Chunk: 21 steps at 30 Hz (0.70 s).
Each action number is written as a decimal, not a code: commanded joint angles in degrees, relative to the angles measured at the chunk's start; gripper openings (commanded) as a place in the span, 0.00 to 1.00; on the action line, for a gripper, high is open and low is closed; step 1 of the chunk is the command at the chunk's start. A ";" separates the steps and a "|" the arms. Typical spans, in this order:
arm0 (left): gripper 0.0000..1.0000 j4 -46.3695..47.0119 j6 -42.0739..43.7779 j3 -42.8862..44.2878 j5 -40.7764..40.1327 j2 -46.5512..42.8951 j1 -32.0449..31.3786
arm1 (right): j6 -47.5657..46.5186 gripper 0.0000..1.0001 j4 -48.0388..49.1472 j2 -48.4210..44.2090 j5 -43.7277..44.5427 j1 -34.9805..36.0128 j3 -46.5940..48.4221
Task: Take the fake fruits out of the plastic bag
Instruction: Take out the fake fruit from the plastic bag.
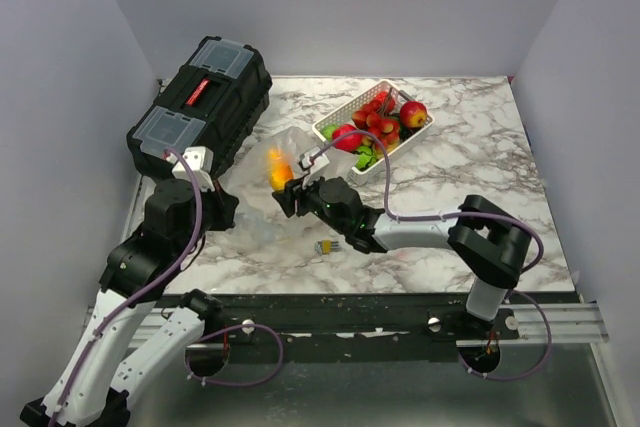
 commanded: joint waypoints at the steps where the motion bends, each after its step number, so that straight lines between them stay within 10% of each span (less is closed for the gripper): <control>1: 0.00 10.20 1.89 -0.82 -2.75 0.19 0.17 | 1.37 0.01 -2.78 -4.81 -6.76 -0.13 -3.83; 21: 0.00 7.63 -0.24 -8.48 2.20 -1.86 0.20 | 2.63 0.01 -14.82 -20.20 -19.43 -0.14 -10.82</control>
